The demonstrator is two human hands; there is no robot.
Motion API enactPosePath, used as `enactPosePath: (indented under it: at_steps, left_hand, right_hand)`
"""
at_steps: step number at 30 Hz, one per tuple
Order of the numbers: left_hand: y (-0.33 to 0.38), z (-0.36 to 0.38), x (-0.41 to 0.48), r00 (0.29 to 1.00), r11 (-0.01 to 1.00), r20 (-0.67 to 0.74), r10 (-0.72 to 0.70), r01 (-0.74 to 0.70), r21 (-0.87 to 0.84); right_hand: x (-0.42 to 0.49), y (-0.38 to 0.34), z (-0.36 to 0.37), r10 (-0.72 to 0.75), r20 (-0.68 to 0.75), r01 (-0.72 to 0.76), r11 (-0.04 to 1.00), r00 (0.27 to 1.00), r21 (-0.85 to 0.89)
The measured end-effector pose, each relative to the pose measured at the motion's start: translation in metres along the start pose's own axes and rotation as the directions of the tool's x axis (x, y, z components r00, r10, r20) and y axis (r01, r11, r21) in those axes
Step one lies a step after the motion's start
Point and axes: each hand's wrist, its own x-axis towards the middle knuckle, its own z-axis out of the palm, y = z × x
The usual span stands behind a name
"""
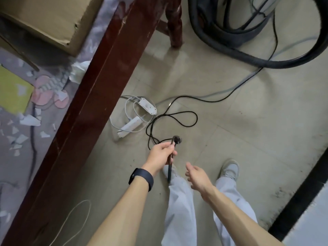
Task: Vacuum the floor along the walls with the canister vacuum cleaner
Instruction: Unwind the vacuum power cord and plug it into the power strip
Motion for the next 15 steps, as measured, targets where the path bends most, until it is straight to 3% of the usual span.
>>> enactPosePath:
  at_steps: [2, 6, 8, 10, 11, 13, 14, 15]
  left_hand:
    - [-0.003, -0.003, -0.002, 0.992, 0.978, 0.111, 0.056, -0.077, 0.194]
    - [-0.013, -0.010, -0.001, 0.967, 0.911, 0.255, 0.011, -0.115, 0.397]
    - [-0.017, -0.011, 0.004, 0.959, 0.900, 0.282, -0.004, -0.119, 0.419]
    - [-0.020, -0.013, 0.014, 0.967, 0.852, 0.256, 0.017, -0.148, 0.503]
    - [-0.022, -0.016, 0.023, 0.976, 0.749, 0.210, 0.053, -0.178, 0.638]
    - [-0.029, -0.026, 0.049, 0.973, 0.401, 0.113, 0.199, -0.186, 0.897]
    - [-0.034, -0.033, 0.062, 0.964, 0.299, 0.089, 0.249, -0.164, 0.940]
    - [-0.039, -0.042, 0.078, 0.961, 0.268, 0.070, 0.269, -0.144, 0.953]
  right_hand:
    - [-0.001, -0.014, -0.010, -0.018, -0.003, 0.019, 0.982, 1.000, 0.188]
    - [0.004, -0.053, -0.026, 0.002, 0.062, -0.038, 0.805, 0.998, 0.592]
    - [0.013, -0.070, -0.028, 0.004, 0.070, -0.048, 0.764, 0.998, 0.644]
    - [0.027, -0.079, -0.026, -0.010, 0.079, -0.039, 0.804, 0.997, 0.593]
    - [0.037, -0.081, -0.024, -0.027, 0.071, -0.017, 0.833, 0.997, 0.552]
    - [0.058, -0.086, -0.020, -0.057, 0.031, 0.033, 0.857, 0.998, 0.514]
    - [0.070, -0.089, -0.019, -0.071, -0.014, 0.068, 0.859, 0.997, 0.507]
    - [0.086, -0.093, -0.020, -0.103, -0.079, 0.128, 0.867, 0.992, 0.481]
